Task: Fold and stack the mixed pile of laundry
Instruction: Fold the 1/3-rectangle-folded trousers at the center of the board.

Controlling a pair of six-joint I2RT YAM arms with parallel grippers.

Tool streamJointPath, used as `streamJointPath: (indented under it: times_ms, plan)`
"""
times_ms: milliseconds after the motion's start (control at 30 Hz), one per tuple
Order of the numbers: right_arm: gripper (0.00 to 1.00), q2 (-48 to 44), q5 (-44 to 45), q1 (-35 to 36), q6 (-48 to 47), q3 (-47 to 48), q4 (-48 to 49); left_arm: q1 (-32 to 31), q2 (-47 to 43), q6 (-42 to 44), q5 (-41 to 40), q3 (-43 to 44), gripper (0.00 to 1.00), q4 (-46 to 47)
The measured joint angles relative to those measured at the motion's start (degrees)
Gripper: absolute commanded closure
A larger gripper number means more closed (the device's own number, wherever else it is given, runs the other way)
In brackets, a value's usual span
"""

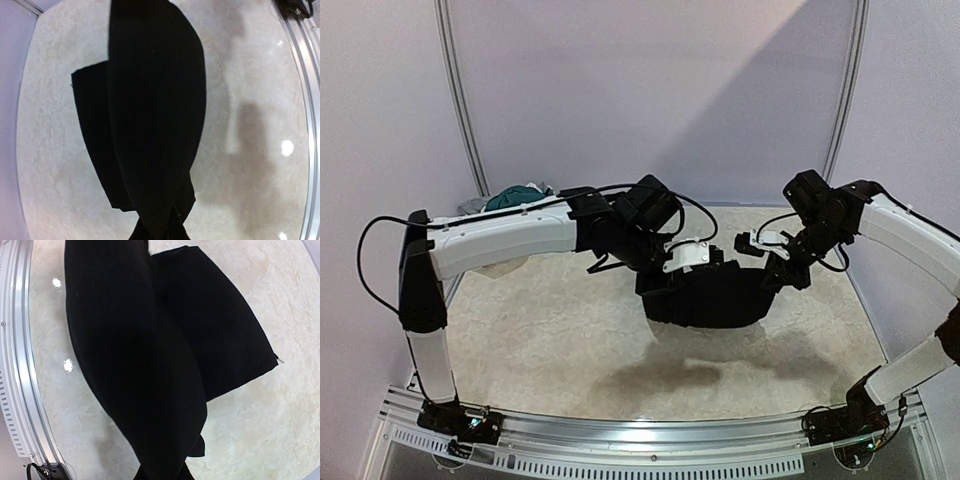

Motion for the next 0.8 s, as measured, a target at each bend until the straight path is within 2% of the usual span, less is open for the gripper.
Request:
streamJointPath:
  times_ms: [200,367,400,500,533,600,667,700,800]
  plan:
    - [0.93,11.74,-0.2,-2.12,0.85,10.6,-0.46,5.6,5.97,-3.98,6.21,1.79,1.0,-2.32]
    - [0.9,23.06,-0.55,-4.79,1.55,20.87,0.61,12.92,13.22,-8.31,9.92,10.75,1.0,-3.1]
    - [0.87,26.84,-0.26,-5.2,1.92,24.72,0.9,14.4,16.11,-9.38,10.49,14.93,0.94,-4.28]
    - [0.6,35.91,0.59,-6.49,3.21,34.18,1.6,17.31,23.61,-11.91,11.23,24.28,0.58,-5.35]
    - [0.56,40.17,1.31,-6.84,3.85,38.69,2.29,18.12,26.58,-12.87,11.26,27.8,0.47,-6.91]
    - [0.46,48.43,2.6,-7.48,5.68,47.04,2.71,19.41,31.71,-15.58,10.1,33.18,0.38,-7.78]
    - [0.32,54.29,2.69,-8.46,8.33,51.87,3.19,20.09,33.77,-18.6,8.55,33.83,0.27,-8.26]
    - [0.27,55.8,2.05,-9.16,9.97,52.11,3.43,20.28,33.83,-19.98,7.78,32.52,0.21,-8.31]
    - [0.14,54.69,0.17,-11.67,14.91,47.78,4.66,20.0,28.55,-23.74,5.51,22.34,0.17,-3.48]
